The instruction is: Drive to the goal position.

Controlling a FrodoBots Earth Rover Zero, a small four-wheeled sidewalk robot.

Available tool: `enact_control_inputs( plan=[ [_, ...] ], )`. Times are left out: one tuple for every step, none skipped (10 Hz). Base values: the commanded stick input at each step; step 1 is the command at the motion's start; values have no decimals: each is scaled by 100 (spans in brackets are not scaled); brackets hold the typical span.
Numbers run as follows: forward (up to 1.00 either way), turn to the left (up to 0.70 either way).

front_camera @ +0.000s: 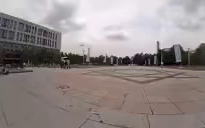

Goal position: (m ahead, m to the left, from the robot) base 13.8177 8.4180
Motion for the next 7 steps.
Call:
enact_control_inputs(
  plan=[
    [60, 0],
    [60, 0],
    [60, 0],
    [60, 0],
    [60, 0],
    [60, 0],
    [60, 0]
  ],
)
